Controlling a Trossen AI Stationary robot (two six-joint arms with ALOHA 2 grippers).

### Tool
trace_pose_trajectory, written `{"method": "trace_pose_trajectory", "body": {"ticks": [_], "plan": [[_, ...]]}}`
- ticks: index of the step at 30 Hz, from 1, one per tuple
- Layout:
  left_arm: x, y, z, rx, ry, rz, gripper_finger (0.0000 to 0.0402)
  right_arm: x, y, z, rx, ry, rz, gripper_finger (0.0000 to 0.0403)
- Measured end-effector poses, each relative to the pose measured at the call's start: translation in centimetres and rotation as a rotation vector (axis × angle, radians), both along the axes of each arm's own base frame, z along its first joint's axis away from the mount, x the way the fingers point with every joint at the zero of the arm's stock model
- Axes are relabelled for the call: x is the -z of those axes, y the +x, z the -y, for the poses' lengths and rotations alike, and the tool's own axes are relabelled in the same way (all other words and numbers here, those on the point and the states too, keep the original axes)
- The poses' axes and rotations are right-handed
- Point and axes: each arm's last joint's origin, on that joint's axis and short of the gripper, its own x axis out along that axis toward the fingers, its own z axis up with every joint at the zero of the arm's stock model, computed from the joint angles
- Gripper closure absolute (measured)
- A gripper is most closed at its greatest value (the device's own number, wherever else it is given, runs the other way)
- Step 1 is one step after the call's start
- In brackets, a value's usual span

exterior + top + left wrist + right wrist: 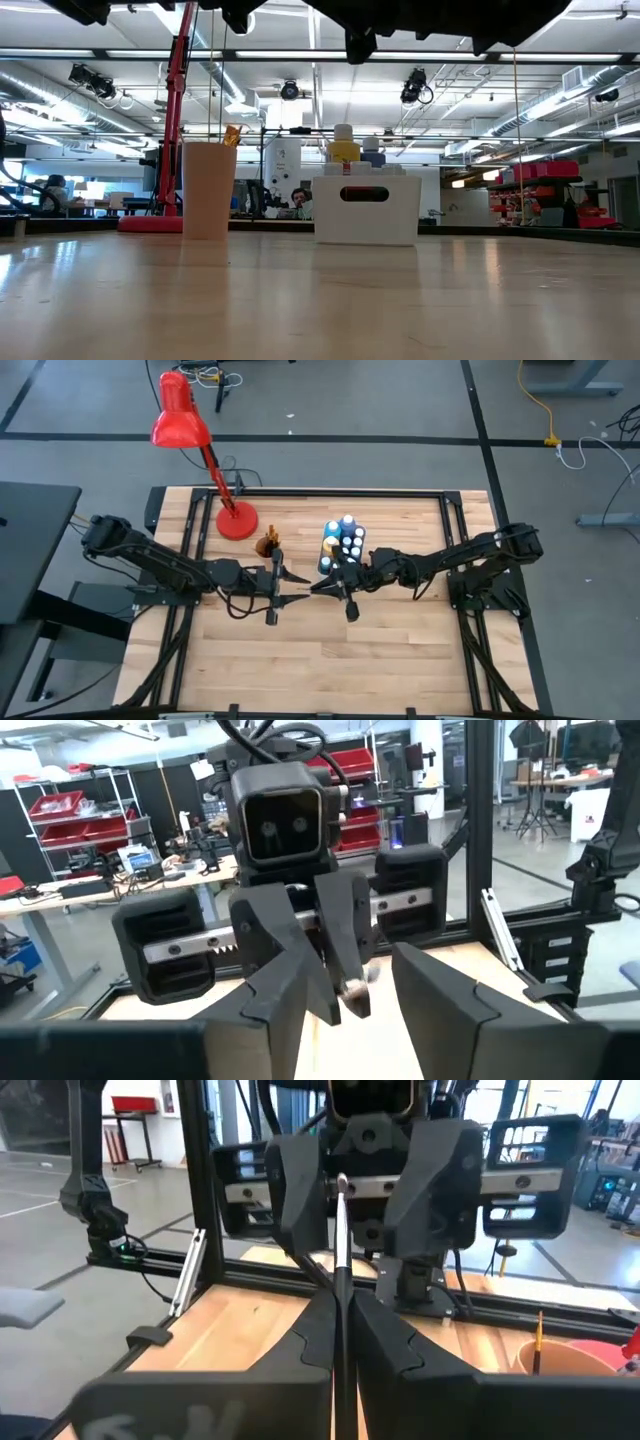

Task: Pick & Place Paint Supplies
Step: Put the white paint brush into the orange cup

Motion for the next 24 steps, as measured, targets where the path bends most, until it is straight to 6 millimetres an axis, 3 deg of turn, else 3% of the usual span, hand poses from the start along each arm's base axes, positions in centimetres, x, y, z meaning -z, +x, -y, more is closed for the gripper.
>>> {"method": "trace_pose_trajectory", "body": {"ticks": [13,24], "plan": [[0.0,0.0,0.0,-0.007,0.023,0.006,0.0385,-0.4,0.0,0.0,0.003,0.009,0.035,0.0369],[0.5,0.0,-0.2,-0.076,-0.02,-0.049,0.0383,0.7,0.0,0.2,0.032,-0.014,-0.076,0.0333]]}}
